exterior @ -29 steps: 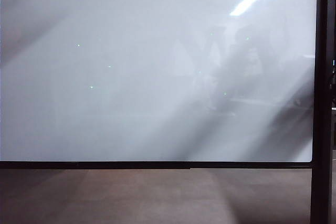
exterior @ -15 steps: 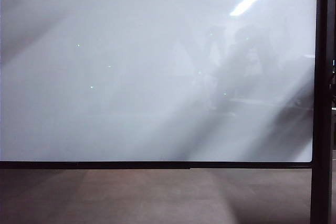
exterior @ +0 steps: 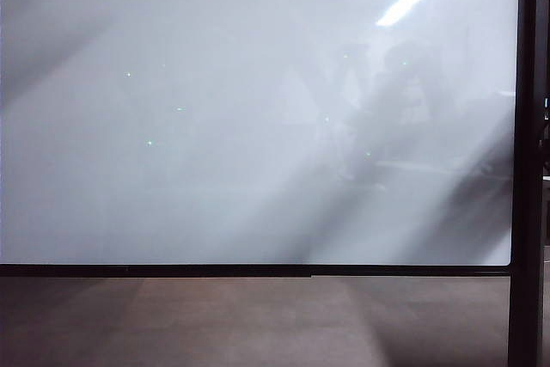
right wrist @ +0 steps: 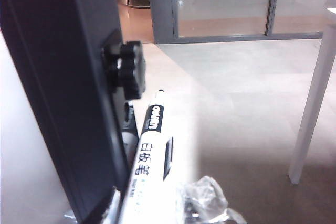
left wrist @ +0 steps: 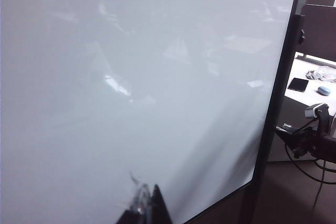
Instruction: Reach to the right to find the marker pen, pick it up, and write the number 2 on the whiteboard.
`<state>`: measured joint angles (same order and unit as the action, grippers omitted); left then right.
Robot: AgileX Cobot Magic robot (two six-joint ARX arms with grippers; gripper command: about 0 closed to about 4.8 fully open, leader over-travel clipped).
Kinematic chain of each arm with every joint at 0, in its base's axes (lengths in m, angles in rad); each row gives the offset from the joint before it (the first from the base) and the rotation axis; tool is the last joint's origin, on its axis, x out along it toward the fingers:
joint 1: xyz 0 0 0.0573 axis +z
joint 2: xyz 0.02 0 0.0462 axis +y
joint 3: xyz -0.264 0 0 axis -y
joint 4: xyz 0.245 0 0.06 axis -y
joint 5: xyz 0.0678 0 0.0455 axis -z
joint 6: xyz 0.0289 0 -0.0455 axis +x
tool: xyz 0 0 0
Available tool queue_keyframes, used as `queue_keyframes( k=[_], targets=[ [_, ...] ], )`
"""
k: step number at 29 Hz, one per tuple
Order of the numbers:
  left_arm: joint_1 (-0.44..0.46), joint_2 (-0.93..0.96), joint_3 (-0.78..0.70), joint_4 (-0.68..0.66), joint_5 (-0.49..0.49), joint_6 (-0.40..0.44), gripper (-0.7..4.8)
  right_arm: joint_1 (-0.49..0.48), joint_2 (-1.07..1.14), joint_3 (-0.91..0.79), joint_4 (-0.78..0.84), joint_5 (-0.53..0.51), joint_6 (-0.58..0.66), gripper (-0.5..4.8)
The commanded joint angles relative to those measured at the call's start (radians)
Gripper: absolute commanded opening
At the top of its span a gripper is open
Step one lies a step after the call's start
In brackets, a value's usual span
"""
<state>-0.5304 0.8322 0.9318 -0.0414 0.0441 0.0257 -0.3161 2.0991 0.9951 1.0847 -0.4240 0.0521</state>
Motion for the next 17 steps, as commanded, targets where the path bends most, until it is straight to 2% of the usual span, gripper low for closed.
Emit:
queue_keyframes(
  k=[1,4,5,6,7,17],
  targets=[
    [0.002,-0.001,0.003,0.012,0.001,0.001,-0.05,0.002,-0.005,0.006,0.026,-0.001,-0.001,1.43],
    [0.002,-0.001,0.003,0.012,0.001,0.001,-0.05,0.002,-0.005,0.006,0.026,-0.002,-0.001,1.43],
    [0.002,-0.001,0.003,0.012,0.001,0.001,-0.05,0.002,-0.005,0.006,0.025,-0.001,-0.001,1.31],
    [0.002,-0.001,0.003,0.012,0.001,0.001,-0.05,0.002,-0.005,0.006,0.023,-0.001,-0.001,0.94],
    [0.002,-0.001,0.003,0.012,0.001,0.001,-0.05,0.002,-0.005,0.006,0.02,-0.001,-0.001,0.89],
    [0.002,-0.001,0.003,0.012,0.001,0.001,-0.05,0.002,-0.005,0.006,0.028,-0.001,0.0,0.8]
  ],
)
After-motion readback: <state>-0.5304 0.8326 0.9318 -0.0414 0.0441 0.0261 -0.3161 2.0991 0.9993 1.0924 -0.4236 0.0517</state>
